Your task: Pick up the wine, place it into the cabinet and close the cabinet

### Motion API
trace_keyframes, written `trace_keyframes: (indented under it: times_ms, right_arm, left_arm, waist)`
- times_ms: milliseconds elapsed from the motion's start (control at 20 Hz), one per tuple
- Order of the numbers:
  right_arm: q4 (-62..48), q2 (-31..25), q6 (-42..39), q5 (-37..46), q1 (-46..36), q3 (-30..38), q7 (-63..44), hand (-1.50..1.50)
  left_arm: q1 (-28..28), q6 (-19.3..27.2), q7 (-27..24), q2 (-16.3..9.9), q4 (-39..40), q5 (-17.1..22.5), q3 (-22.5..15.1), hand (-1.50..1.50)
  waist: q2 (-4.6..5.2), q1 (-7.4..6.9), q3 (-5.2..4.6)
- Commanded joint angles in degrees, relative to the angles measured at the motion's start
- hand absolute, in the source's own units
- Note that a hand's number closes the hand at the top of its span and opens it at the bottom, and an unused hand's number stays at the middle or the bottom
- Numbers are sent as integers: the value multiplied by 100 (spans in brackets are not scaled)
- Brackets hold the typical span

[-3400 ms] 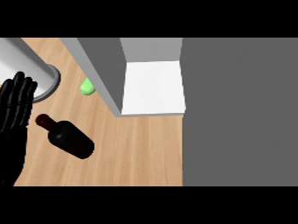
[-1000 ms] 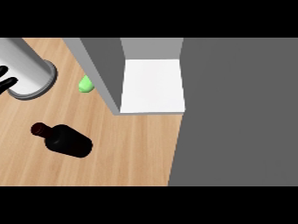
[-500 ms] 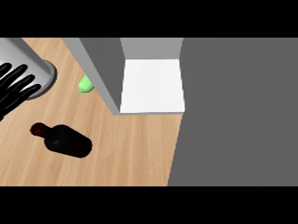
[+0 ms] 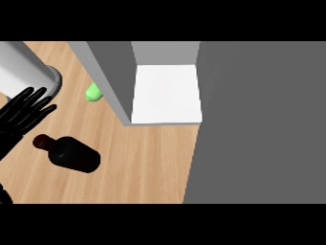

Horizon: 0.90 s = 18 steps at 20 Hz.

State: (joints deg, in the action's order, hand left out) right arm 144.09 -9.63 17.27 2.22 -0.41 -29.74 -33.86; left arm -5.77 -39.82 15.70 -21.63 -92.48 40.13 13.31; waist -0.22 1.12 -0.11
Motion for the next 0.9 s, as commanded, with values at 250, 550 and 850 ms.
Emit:
trace_keyframes:
  times_ms: [250,550,850]
  right_arm:
    - [1200,-362,119,439,237,-114,-378,-150]
    - [841,-330,352,843,-38,-444,-297,-150]
    - [1196,-608,473,699,137,-460,-433,-150]
  left_arm:
    - [-162,-673,-1150,151,1234,-1252,259,-150]
    - [-156,-1167,-1816,-66,2010,-1732,441,-150]
    - [-376,-1109,-2381,99,2665,-2504,283,-150]
  waist:
    - [12,22,0]
    - [10,-7,-3]
    - [9,41,-2]
